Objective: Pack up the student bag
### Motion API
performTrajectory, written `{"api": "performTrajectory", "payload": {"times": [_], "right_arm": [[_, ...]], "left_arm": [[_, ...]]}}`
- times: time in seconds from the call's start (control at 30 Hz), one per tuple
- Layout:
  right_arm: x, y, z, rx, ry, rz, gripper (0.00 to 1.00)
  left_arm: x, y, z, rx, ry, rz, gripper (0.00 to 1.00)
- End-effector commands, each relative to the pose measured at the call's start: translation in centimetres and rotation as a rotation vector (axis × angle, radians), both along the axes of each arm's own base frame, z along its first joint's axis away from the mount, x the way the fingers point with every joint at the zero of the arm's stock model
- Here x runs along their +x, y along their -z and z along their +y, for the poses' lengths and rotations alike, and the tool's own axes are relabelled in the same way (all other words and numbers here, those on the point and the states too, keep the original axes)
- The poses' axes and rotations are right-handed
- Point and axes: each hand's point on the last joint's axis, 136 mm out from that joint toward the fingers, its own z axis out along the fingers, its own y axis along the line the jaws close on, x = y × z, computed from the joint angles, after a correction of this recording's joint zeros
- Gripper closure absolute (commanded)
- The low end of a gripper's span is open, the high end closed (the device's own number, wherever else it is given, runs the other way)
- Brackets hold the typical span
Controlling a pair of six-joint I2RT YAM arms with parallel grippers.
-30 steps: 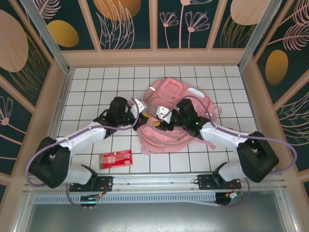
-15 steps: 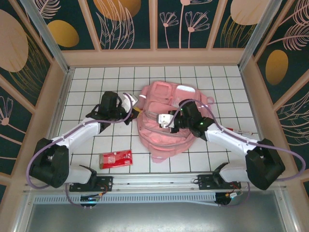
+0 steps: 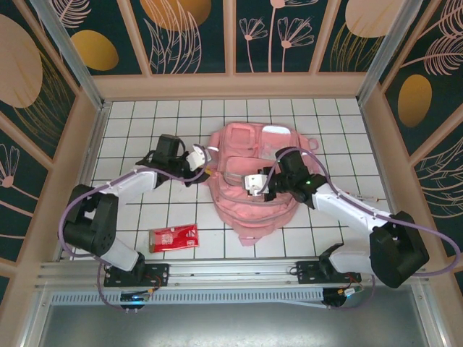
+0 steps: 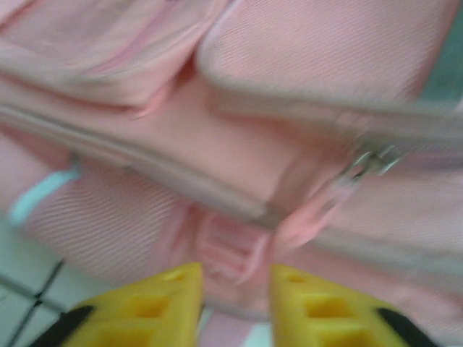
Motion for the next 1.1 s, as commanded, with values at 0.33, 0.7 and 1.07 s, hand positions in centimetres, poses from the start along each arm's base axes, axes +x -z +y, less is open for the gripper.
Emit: {"api": "performTrajectory", "payload": {"times": [0.33,0.7,1.07], "right_arm": [[6.0,-11.4,-9.7,0.676,0.81,0.048,0.02],[6.7,-11.2,-16.3,0.782,1.169,0.144,0.01],[6.1,-8.8,-13.3,0.639,1.027,0.247,0.01]], "left_arm": [[-5.7,-4.5,-5.5,0.072,0.401,-0.393,0.44],[-5.9,0.0,-8.3,0.241,0.553,-0.39,0.45],[-8.7,1.6,-7.0,0.279,0.593,-0.246,0.34]]}}
